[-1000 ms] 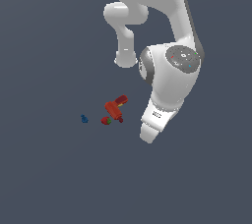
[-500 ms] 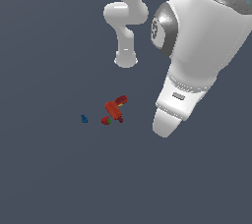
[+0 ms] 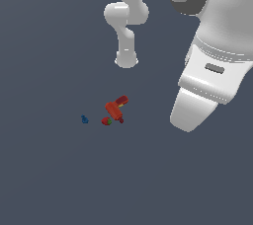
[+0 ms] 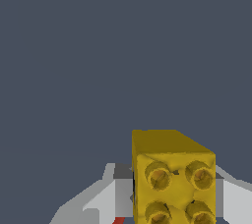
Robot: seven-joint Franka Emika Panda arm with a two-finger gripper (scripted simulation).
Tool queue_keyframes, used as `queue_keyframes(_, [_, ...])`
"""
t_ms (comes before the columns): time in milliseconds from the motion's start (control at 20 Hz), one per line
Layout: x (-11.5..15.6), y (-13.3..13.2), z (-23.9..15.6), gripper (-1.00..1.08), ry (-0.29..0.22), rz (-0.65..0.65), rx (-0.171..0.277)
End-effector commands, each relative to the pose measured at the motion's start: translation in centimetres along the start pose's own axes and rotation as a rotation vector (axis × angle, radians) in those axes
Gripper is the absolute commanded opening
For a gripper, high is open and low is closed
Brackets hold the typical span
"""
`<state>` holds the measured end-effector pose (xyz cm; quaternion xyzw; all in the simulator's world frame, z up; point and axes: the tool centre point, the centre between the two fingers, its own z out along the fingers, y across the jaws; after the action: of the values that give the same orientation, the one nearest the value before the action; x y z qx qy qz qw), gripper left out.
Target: Pick up a designated object from a clutter of objects.
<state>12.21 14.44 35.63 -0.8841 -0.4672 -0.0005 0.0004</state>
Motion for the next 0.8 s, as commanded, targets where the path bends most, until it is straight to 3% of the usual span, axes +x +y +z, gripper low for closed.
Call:
queue_keyframes(0, [0.4, 0.2, -1.5, -1.00, -0.001, 0.000, 0.000])
queue_keyframes(750, [1.5, 0.7, -4.7, -1.00, -0.001, 0.001, 0.000])
